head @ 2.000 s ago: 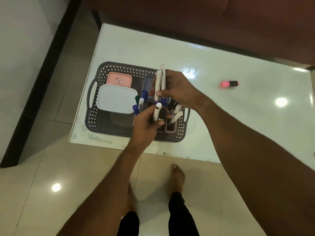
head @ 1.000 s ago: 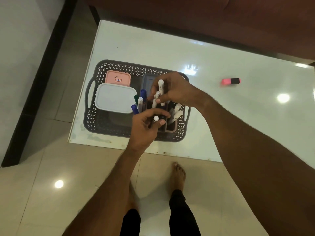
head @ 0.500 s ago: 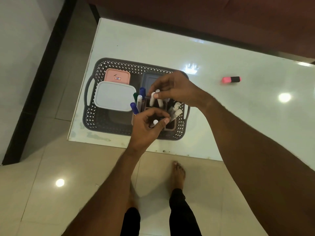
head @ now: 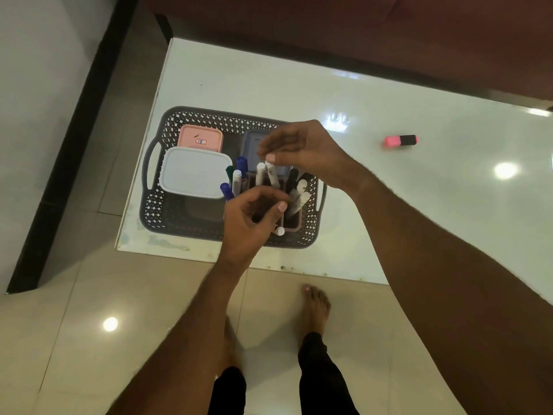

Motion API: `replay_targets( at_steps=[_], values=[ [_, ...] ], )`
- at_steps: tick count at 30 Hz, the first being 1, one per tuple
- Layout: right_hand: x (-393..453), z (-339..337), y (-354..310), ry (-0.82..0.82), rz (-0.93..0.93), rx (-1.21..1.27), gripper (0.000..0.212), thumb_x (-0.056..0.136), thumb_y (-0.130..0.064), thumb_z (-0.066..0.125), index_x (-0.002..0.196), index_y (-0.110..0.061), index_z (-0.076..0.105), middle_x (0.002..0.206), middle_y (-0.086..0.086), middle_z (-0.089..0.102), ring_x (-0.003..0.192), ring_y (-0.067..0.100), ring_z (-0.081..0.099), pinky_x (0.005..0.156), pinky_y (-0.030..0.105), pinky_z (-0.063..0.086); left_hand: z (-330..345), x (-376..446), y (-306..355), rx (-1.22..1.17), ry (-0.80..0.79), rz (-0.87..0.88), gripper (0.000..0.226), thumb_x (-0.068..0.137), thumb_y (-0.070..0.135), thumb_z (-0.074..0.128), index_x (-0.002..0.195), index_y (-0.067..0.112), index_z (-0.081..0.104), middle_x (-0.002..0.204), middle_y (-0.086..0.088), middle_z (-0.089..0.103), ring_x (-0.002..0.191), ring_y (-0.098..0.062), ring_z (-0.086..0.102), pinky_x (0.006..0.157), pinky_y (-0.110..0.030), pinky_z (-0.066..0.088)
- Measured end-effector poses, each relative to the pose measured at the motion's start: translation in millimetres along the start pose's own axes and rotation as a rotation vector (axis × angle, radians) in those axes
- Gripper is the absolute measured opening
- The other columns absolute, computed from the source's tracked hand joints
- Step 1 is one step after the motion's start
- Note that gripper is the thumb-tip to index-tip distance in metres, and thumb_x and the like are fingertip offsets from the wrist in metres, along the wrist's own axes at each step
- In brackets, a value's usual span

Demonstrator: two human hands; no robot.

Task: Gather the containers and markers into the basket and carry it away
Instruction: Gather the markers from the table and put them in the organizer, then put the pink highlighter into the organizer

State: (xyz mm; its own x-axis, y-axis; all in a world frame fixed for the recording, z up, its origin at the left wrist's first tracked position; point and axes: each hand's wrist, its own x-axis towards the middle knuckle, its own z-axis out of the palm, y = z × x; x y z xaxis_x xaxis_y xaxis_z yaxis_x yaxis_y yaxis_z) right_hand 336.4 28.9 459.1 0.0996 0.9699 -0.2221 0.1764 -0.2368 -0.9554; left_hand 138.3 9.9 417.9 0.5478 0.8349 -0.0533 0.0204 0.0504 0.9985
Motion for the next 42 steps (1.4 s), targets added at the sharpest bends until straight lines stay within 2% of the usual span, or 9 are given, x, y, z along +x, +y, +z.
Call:
replay_targets(
  at_steps=[6,10,14,18,23,27,32,36,42],
  values=[
    [-2.4,-17.6,6.0,0.263,-0.079,0.090,0.024,0.087,-0.008,0.079,0.107,0.003,0.074,0.104,0.017,0.077,0.102,0.031,0.074,0.095,0.046,0.060,5.4,8.1,13.0,0.052,0.106,0.075,0.016,0.093,0.000,0.068,0.109,-0.004,0.070,0.102,-0.015,0.075,0.096,-0.030,0.074,0.086,-0.050,0.062],
    [-7.8,-39.0,13.3,0.572,-0.113,-0.095,0.022,0.087,-0.013,0.077,0.105,-0.003,0.075,0.100,0.007,0.077,0.092,0.019,0.074,0.085,0.035,0.062,16.1,22.4,30.5,0.146,0.222,0.149,0.017,0.093,0.003,0.069,0.108,-0.003,0.071,0.101,-0.013,0.074,0.094,-0.026,0.073,0.084,-0.042,0.061],
    [-22.8,-72.7,33.4,0.699,-0.100,-0.379,0.032,0.086,-0.019,0.077,0.117,-0.014,0.071,0.117,-0.004,0.072,0.102,0.013,0.069,0.088,0.029,0.058,39.6,42.5,46.7,0.249,0.257,0.220,0.020,0.093,0.005,0.069,0.112,-0.002,0.070,0.108,-0.007,0.074,0.098,-0.012,0.071,0.090,-0.031,0.059],
    [-47.6,-110.5,49.6,0.657,-0.051,-0.684,0.041,0.090,-0.014,0.071,0.130,-0.012,0.065,0.133,0.003,0.065,0.127,0.022,0.057,0.110,0.031,0.044,82.9,68.9,55.4,0.368,0.188,0.262,0.030,0.093,0.006,0.070,0.123,0.004,0.066,0.121,-0.003,0.070,0.116,-0.012,0.064,0.104,-0.027,0.050],
    [-68.0,-159.7,77.3,0.638,0.060,-0.859,0.048,0.086,-0.004,0.067,0.134,-0.009,0.060,0.135,0.010,0.063,0.127,0.032,0.056,0.103,0.044,0.050,154.6,109.6,34.8,0.601,-0.003,0.267,0.048,0.091,0.019,0.067,0.138,0.011,0.056,0.139,-0.002,0.061,0.130,-0.019,0.055,0.113,-0.037,0.042],
    [-75.9,-195.2,107.6,0.579,0.131,-0.940,0.052,0.085,-0.001,0.067,0.136,-0.005,0.059,0.137,0.016,0.061,0.125,0.039,0.057,0.099,0.051,0.052,209.3,132.6,11.5,0.738,-0.079,0.273,0.050,0.091,0.019,0.066,0.140,0.011,0.055,0.142,-0.004,0.059,0.133,-0.022,0.052,0.116,-0.027,0.030],
    [-69.8,-218.3,143.6,0.456,0.177,-1.016,0.062,0.079,0.005,0.068,0.139,-0.004,0.056,0.143,0.022,0.056,0.131,0.041,0.054,0.103,0.049,0.047,247.5,150.3,-33.9,0.985,-0.098,0.274,0.055,0.093,0.022,0.068,0.141,0.003,0.052,0.143,-0.015,0.057,0.135,-0.033,0.052,0.120,-0.045,0.032],
    [-60.9,-220.8,163.5,0.422,0.114,-1.056,0.054,0.080,0.005,0.062,0.133,-0.003,0.061,0.134,0.023,0.060,0.123,0.040,0.058,0.101,0.048,0.047,260.4,155.5,-58.7,1.048,-0.098,0.245,0.058,0.092,0.020,0.069,0.143,0.001,0.049,0.145,-0.017,0.054,0.137,-0.035,0.049,0.122,-0.048,0.029],
    [-56.8,-213.4,174.3,0.438,0.039,-1.170,0.038,0.088,-0.010,0.034,0.109,-0.008,0.066,0.099,0.011,0.060,0.093,0.033,0.058,0.077,0.045,0.048,261.2,154.9,-70.3,1.092,-0.139,0.224,0.055,0.095,0.019,0.056,0.146,0.002,0.044,0.147,-0.017,0.051,0.138,-0.034,0.047,0.123,-0.047,0.027]
  ],
)
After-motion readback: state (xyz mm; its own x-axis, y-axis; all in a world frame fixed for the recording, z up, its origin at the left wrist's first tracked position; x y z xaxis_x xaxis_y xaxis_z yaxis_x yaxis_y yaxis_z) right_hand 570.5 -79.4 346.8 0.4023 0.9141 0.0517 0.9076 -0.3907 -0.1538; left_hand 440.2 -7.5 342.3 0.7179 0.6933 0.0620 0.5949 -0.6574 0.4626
